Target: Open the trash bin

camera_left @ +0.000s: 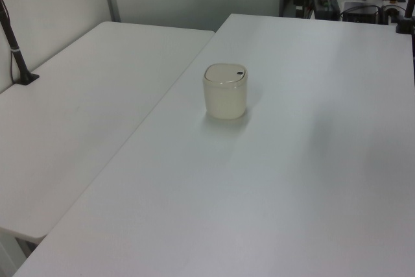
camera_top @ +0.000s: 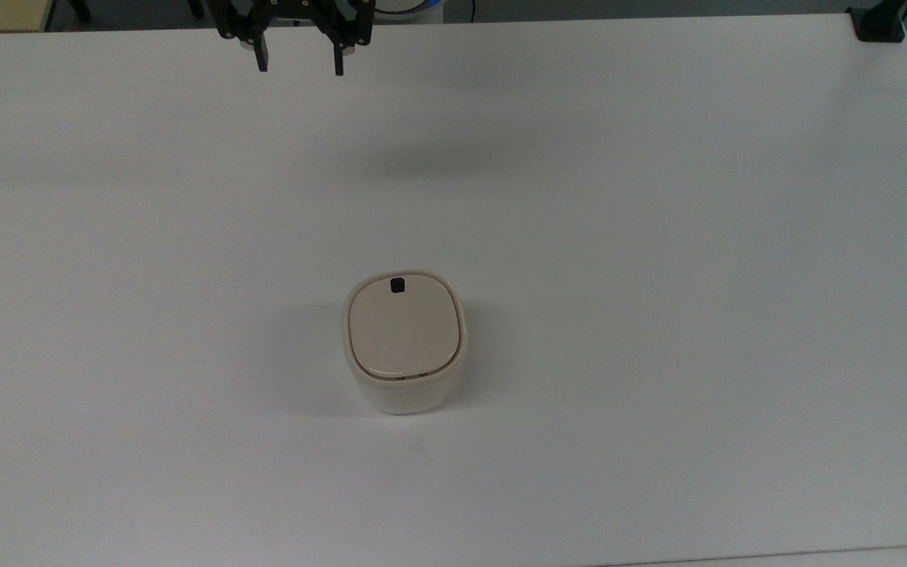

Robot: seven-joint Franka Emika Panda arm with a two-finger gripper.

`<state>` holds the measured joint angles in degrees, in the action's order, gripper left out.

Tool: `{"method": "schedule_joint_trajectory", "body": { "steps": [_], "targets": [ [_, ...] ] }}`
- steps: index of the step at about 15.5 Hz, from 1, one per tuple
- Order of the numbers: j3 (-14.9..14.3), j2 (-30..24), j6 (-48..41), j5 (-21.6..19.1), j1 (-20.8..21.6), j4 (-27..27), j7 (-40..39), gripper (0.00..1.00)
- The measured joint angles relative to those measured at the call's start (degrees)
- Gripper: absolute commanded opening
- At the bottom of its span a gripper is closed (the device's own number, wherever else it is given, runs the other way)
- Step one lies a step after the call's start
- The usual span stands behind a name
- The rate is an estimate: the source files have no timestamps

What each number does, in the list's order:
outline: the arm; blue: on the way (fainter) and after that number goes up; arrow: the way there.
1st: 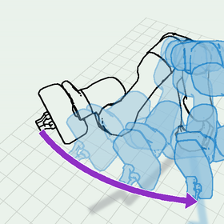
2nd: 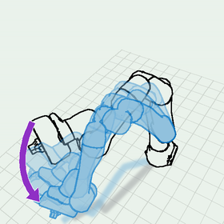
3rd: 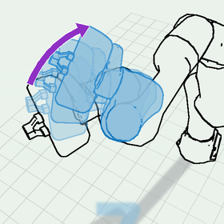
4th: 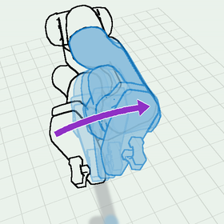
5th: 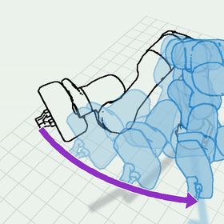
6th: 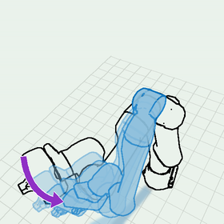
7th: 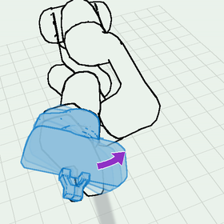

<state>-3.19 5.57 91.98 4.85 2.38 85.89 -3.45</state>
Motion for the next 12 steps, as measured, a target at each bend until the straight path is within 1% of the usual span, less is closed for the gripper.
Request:
{"method": "schedule_joint_trajectory", "body": {
  "steps": [1, 2, 3, 12],
  "targets": [
    [0.0, 0.0, 0.0, 0.0, 0.0, 0.0, 0.0, 0.11],
    [0.0, 0.0, 0.0, 0.0, 0.0, 0.0, 0.0, 0.04],
    [0.0, 0.0, 0.0, 0.0, 0.0, 0.0, 0.0, 0.0],
    [0.0, 0.1, 0.6, 0.0, 0.0, 0.4, 0.0, 0.0]
  ]
}}
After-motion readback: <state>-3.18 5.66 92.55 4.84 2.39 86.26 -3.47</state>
